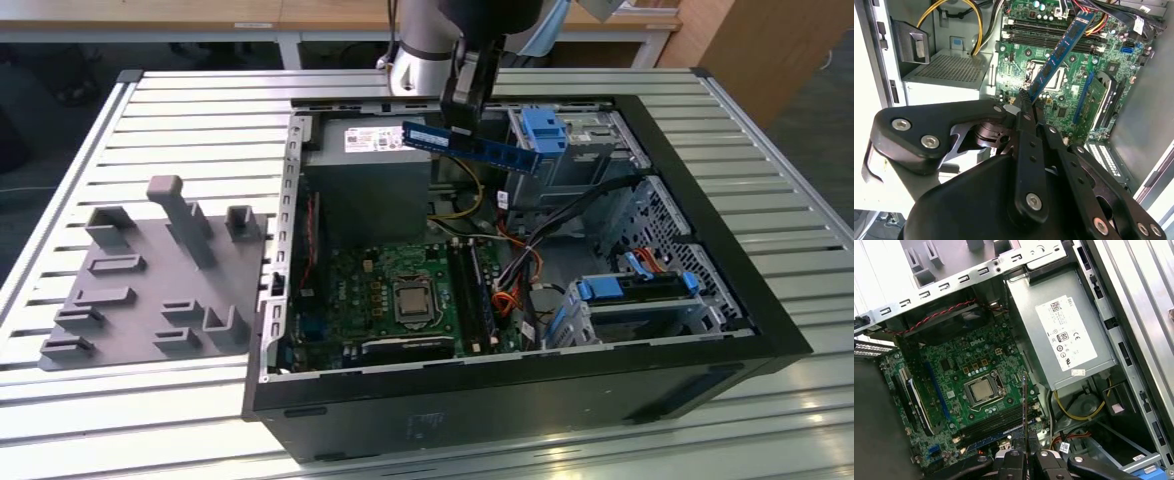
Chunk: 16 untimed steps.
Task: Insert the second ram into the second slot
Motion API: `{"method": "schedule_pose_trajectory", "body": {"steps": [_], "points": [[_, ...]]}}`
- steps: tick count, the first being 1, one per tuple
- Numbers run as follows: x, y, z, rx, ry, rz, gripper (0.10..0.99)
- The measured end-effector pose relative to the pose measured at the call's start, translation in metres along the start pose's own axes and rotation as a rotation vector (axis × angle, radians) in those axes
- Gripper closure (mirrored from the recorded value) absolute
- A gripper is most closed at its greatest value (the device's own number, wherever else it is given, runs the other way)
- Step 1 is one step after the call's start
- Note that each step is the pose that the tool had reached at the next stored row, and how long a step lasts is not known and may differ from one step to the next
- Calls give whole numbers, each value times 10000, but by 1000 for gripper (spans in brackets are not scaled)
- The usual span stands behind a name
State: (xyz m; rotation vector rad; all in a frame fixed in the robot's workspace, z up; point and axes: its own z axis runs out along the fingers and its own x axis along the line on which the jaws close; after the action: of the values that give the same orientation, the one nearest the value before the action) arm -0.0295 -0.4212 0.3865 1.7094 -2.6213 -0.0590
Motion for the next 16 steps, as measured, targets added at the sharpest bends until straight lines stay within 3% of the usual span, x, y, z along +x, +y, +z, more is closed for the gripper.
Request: {"method": "schedule_pose_trajectory", "body": {"steps": [16], "points": [[0, 0, 0, 5, -14, 378, 949]]}}
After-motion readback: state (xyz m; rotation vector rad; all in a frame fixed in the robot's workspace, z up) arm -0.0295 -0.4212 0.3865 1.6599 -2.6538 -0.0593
